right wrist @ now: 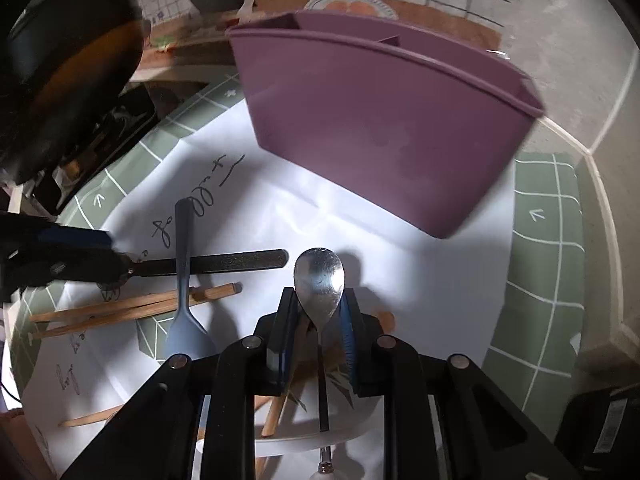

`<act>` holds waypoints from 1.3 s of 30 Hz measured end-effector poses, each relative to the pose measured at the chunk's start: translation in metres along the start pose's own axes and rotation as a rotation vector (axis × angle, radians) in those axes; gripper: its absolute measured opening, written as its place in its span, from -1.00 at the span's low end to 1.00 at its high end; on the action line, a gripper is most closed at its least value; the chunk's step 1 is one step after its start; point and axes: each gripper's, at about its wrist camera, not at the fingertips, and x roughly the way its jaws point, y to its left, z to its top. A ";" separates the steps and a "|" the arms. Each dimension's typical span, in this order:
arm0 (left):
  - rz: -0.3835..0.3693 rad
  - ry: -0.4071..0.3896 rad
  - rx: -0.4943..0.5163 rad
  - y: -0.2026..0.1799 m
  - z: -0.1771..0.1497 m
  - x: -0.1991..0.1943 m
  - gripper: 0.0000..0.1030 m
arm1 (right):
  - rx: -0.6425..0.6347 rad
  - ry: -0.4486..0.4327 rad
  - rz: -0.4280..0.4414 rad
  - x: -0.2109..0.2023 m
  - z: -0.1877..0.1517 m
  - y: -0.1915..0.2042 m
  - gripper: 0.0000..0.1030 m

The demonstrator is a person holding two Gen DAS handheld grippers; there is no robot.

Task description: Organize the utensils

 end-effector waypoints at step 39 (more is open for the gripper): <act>-0.010 -0.415 0.383 -0.030 -0.052 -0.088 -0.92 | 0.092 -0.134 -0.004 -0.090 -0.029 0.033 -0.64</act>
